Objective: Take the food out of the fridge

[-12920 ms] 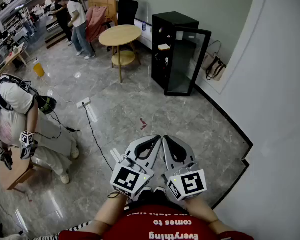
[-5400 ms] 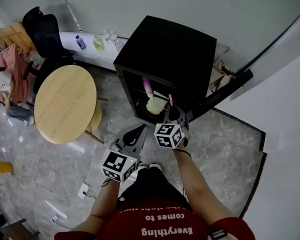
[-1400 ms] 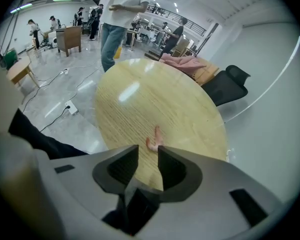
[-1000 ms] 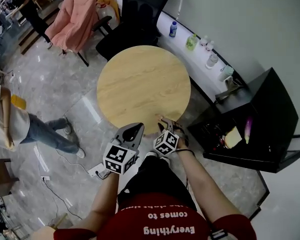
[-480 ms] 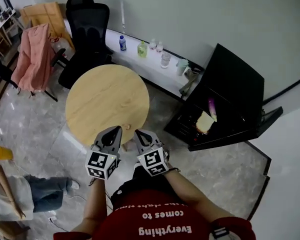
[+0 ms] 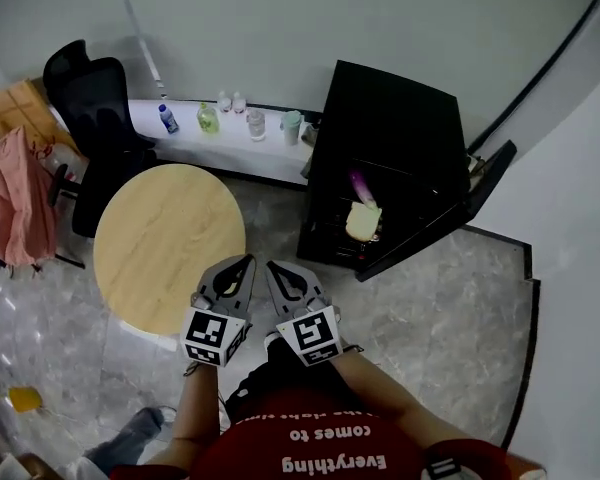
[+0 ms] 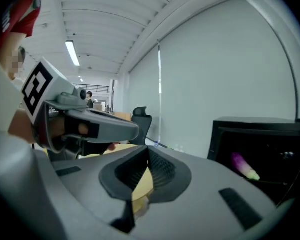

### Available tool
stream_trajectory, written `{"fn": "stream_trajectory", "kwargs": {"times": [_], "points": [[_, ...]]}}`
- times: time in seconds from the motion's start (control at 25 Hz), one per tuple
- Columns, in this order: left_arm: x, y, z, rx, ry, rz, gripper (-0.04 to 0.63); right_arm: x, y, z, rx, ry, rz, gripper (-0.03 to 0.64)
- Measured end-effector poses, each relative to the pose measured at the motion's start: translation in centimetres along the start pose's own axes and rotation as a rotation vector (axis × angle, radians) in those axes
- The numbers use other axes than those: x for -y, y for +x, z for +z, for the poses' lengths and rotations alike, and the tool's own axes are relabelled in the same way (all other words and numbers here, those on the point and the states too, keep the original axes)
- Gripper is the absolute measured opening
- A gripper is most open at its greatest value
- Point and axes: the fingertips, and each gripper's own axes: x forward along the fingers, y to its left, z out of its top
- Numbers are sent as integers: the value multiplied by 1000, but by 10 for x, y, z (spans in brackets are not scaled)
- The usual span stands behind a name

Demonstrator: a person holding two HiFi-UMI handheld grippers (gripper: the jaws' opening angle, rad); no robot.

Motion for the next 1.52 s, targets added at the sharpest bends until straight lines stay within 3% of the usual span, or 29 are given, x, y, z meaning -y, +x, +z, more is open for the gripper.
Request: {"fn": "stream_trajectory", "kwargs": {"times": [0.24,0.56,0.6,0.76,0.84,1.28,1.52], "points": [[49,44,8,22,4,-141,6,52,-33,-4,15,29,-121,12],[82,87,11,2,-7,-207,6,113,-57,-13,9,37,-248,14],[83,90,13,5,-7,-211,6,122,-57,-16,-1,43,-261,24],[83,106,19,31,-11,-207,6,159,-46,-30,-58,63,-276,165],[87,116,19,16,6,-219,6,176,-40,-37,-84,68,-283,187],[79,141,26,32,-13,-221,6,279,-6,-84,-320,3,-380,216],[73,148,14,1,-20,-202,6,308,18,-119,-423,84,-354,216]]}}
